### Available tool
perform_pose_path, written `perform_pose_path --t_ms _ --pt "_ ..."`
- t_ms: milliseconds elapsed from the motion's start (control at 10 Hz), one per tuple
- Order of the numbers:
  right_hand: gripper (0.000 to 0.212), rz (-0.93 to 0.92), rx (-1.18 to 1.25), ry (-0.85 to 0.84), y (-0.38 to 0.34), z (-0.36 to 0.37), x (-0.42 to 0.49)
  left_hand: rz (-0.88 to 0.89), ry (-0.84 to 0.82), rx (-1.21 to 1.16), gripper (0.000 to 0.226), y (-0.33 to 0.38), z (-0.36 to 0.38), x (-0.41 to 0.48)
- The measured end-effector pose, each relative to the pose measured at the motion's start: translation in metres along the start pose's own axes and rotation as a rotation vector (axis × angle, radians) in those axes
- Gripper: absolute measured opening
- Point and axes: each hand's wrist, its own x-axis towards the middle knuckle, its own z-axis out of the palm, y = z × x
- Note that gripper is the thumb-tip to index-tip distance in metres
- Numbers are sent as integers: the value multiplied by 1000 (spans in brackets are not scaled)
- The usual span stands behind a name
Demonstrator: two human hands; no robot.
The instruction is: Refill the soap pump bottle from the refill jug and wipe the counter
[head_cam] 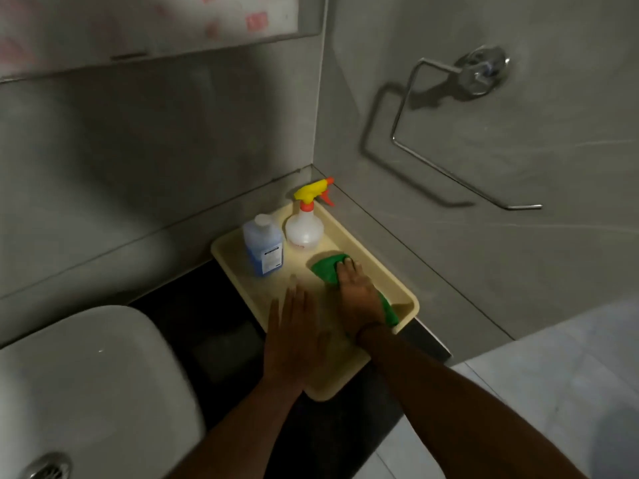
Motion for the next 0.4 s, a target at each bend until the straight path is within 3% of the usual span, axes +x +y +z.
perform_pose_path --t_ms 300,400 --pt "75 39 -13 -220 12 33 14 -71 6 7 84 -5 17 7" --pt "81 46 37 -155 1 9 9 -88 24 12 84 -1 8 1"
